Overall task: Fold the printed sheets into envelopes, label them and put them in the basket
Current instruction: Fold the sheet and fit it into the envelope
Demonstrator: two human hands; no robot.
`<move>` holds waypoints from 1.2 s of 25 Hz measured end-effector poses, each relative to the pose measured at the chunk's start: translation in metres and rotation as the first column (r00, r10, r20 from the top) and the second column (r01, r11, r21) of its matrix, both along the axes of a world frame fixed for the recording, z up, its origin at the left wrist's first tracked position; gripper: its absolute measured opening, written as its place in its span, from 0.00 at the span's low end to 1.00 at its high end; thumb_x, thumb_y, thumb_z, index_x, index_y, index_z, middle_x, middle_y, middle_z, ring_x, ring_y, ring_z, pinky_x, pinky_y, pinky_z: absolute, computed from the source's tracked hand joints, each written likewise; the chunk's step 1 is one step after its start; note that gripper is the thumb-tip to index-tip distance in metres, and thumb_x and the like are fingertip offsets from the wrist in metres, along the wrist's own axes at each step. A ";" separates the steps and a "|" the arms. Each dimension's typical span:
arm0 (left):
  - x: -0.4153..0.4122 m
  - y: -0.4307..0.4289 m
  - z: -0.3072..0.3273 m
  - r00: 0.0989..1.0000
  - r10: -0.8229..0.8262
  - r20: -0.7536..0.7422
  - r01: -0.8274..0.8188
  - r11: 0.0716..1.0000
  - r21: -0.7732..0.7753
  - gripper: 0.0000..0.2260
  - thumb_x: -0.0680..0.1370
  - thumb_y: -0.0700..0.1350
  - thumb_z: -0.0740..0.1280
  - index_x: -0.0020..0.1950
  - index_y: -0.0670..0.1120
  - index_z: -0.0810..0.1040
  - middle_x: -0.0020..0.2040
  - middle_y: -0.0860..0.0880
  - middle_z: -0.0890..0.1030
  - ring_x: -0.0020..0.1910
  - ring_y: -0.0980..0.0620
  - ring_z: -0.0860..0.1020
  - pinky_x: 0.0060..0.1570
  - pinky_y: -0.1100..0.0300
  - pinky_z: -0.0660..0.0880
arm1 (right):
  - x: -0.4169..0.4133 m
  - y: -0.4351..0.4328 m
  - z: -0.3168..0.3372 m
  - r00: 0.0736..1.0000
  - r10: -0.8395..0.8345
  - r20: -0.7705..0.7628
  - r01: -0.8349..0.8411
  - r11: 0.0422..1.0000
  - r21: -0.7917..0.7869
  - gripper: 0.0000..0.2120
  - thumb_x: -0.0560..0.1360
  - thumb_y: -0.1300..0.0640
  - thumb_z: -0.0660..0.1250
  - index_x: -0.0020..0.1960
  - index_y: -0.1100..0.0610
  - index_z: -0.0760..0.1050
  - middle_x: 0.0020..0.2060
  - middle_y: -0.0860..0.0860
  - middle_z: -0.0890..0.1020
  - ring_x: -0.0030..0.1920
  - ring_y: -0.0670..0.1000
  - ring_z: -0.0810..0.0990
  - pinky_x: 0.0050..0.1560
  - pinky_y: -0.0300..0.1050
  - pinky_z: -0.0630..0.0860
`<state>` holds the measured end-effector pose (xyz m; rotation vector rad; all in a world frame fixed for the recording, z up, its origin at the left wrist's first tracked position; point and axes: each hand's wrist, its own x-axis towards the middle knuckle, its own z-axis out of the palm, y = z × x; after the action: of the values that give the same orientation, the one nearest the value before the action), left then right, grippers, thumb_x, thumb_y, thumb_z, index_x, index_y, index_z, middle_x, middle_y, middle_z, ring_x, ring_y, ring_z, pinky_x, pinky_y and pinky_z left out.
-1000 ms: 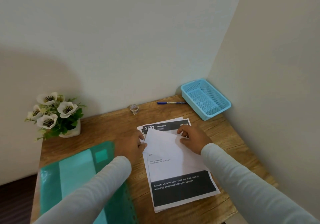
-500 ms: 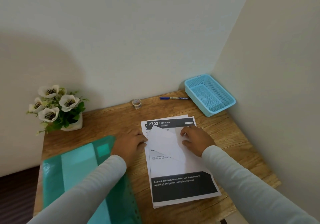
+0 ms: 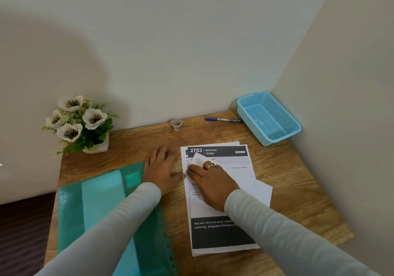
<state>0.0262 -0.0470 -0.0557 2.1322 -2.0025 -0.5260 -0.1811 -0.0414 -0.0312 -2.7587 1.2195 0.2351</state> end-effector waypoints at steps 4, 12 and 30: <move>0.000 -0.006 -0.007 1.000 -0.020 0.021 0.019 0.999 0.039 0.39 0.74 0.65 0.69 0.81 0.60 0.56 0.83 0.52 0.49 0.81 0.45 0.42 0.76 0.44 0.38 | -0.004 -0.030 0.003 0.995 -0.101 -0.020 0.102 0.995 0.020 0.37 0.78 0.56 0.68 0.82 0.52 0.55 0.81 0.50 0.60 0.73 0.61 0.68 0.72 0.57 0.70; 0.000 -0.005 -0.009 0.999 -0.013 0.053 0.011 0.999 0.048 0.38 0.75 0.65 0.68 0.81 0.61 0.54 0.84 0.52 0.47 0.81 0.45 0.41 0.73 0.47 0.35 | 0.008 0.004 -0.009 0.999 0.017 0.044 -0.015 0.999 -0.043 0.34 0.74 0.56 0.72 0.77 0.54 0.66 0.75 0.52 0.70 0.64 0.62 0.76 0.63 0.57 0.76; -0.009 -0.030 -0.003 0.999 0.014 0.031 -0.015 0.999 0.036 0.42 0.72 0.66 0.70 0.80 0.65 0.52 0.82 0.51 0.52 0.81 0.42 0.44 0.77 0.37 0.43 | -0.009 -0.031 0.006 0.978 -0.206 0.029 0.204 0.977 0.061 0.36 0.78 0.56 0.69 0.82 0.49 0.58 0.80 0.48 0.63 0.77 0.58 0.63 0.78 0.56 0.62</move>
<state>0.0170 -0.0770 -0.0584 2.1872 -2.0065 -0.5347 -0.1903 -0.0721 -0.0248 -2.5535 1.4507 0.1966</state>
